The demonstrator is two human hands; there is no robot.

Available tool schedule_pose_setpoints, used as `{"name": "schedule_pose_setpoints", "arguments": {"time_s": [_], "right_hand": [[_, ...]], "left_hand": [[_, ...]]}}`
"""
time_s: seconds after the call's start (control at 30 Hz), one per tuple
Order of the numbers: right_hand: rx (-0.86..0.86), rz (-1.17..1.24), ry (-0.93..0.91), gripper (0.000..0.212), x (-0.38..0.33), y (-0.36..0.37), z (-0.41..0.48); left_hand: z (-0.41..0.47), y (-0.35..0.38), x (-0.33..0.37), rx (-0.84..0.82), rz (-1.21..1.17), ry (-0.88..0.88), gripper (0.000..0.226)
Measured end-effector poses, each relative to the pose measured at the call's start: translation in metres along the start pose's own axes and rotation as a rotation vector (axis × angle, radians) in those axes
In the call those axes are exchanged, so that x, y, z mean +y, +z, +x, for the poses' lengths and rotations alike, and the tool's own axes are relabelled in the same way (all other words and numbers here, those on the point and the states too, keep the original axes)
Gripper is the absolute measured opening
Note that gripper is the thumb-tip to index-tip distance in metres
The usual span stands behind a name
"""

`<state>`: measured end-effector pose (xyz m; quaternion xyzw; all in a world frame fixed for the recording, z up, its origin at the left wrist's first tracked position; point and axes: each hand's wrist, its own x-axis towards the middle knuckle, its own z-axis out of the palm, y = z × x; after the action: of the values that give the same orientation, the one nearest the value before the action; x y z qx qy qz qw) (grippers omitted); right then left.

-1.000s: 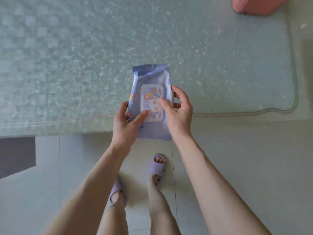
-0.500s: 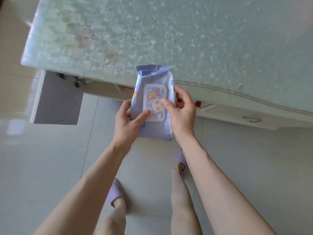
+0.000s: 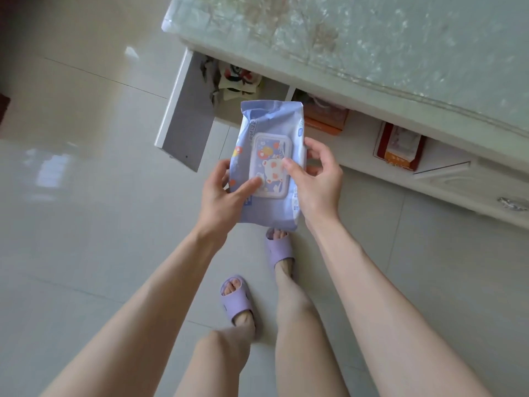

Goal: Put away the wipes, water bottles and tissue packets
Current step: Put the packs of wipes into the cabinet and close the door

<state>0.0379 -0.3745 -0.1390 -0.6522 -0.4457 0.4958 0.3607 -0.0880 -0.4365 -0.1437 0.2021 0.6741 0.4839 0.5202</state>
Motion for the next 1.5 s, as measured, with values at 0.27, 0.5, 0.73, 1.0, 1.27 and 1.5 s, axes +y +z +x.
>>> {"name": "schedule_pose_setpoints", "arguments": {"time_s": [0.27, 0.5, 0.73, 1.0, 1.27, 1.5], "right_hand": [[-0.027, -0.033, -0.054, 0.039, 0.035, 0.054, 0.052], [-0.09, -0.074, -0.142, 0.039, 0.078, 0.102, 0.129], [-0.101, -0.037, -0.209, 0.039, 0.125, 0.136, 0.192], [-0.077, 0.01, -0.349, 0.039, 0.163, 0.159, 0.238], [-0.052, 0.069, -0.422, 0.048, 0.169, 0.164, 0.248], [-0.123, 0.188, -0.282, 0.064, 0.183, 0.164, 0.251]], "left_hand": [[0.072, -0.014, -0.036, 0.053, -0.03, 0.045, 0.022], [0.168, -0.014, -0.078, 0.128, -0.061, 0.088, 0.019], [0.238, -0.009, -0.109, 0.147, -0.147, 0.158, 0.027], [0.294, -0.006, -0.143, 0.111, -0.182, 0.268, 0.025], [0.319, -0.005, -0.147, 0.06, -0.247, 0.354, 0.031], [0.334, 0.0, -0.145, 0.067, -0.273, 0.338, 0.036]]}}
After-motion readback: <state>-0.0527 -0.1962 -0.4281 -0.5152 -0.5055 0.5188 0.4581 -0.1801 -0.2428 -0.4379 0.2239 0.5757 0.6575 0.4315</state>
